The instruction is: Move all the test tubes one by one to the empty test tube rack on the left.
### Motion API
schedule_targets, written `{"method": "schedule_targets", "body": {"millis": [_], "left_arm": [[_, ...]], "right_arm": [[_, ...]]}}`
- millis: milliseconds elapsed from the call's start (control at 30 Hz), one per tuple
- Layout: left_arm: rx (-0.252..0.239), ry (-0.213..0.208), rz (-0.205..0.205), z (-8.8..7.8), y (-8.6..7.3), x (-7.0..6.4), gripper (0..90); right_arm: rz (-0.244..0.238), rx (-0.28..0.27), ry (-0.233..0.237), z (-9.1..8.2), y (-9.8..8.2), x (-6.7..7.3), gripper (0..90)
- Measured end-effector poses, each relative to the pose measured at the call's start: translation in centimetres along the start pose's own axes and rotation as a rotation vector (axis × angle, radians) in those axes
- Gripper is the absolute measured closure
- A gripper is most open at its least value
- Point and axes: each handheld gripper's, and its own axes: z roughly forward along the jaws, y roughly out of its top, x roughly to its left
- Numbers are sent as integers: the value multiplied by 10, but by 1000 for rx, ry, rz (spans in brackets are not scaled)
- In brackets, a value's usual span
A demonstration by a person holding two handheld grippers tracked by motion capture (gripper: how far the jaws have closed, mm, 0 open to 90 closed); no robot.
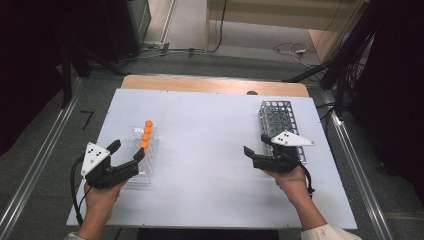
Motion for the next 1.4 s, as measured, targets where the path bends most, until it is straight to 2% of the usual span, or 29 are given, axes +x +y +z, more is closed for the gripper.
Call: {"method": "schedule_targets", "body": {"millis": [833,1400], "left_arm": [[-4,23,5,-4,-1,5,184],[-5,35,0,-7,-2,8,184]], "right_arm": [[46,-20,-80,-29,-15,-29,223],[95,-35,-146,-52,-27,-49,223]]}}
